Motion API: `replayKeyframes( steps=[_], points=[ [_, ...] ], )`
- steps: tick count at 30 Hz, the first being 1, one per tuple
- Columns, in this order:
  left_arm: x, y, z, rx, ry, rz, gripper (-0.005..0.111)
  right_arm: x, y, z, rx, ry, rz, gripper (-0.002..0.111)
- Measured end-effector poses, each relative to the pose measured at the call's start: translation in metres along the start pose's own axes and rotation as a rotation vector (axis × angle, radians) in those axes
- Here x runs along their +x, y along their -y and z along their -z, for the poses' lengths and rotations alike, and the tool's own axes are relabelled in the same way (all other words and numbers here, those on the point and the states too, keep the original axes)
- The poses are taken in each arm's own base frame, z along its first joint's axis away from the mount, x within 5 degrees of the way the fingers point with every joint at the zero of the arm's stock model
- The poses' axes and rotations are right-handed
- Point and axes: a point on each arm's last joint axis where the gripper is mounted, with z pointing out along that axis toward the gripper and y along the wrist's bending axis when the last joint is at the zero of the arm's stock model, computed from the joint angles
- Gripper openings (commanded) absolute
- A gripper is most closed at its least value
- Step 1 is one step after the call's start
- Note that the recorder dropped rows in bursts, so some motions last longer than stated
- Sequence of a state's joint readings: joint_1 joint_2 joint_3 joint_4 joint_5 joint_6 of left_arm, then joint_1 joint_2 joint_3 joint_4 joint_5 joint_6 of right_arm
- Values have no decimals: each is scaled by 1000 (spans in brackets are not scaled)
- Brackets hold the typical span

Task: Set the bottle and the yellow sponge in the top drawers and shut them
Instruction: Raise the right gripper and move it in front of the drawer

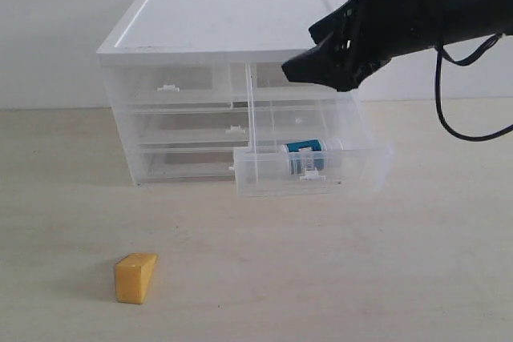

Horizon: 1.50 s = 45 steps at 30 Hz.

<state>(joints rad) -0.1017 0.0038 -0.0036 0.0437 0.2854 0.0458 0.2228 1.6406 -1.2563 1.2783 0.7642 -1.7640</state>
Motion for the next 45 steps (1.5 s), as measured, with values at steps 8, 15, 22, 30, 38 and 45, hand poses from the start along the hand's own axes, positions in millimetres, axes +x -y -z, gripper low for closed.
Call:
replayKeyframes(
  steps=[8, 15, 22, 30, 38, 45],
  points=[
    [0, 0, 0, 0, 0, 0, 4, -4, -9, 23, 36, -168, -235, 0],
    [0, 0, 0, 0, 0, 0, 4, -4, -24, 49, 27, -352, -290, 0],
    [0, 0, 0, 0, 0, 0, 4, -1, -46, 79, 214, -454, -322, 0],
    [0, 0, 0, 0, 0, 0, 4, 11, -91, 74, 168, -527, -353, 0],
    [0, 0, 0, 0, 0, 0, 4, 12, -129, 54, 81, -573, -332, 0],
    [0, 0, 0, 0, 0, 0, 4, 16, -141, 33, 82, -583, -313, 0]
  ],
)
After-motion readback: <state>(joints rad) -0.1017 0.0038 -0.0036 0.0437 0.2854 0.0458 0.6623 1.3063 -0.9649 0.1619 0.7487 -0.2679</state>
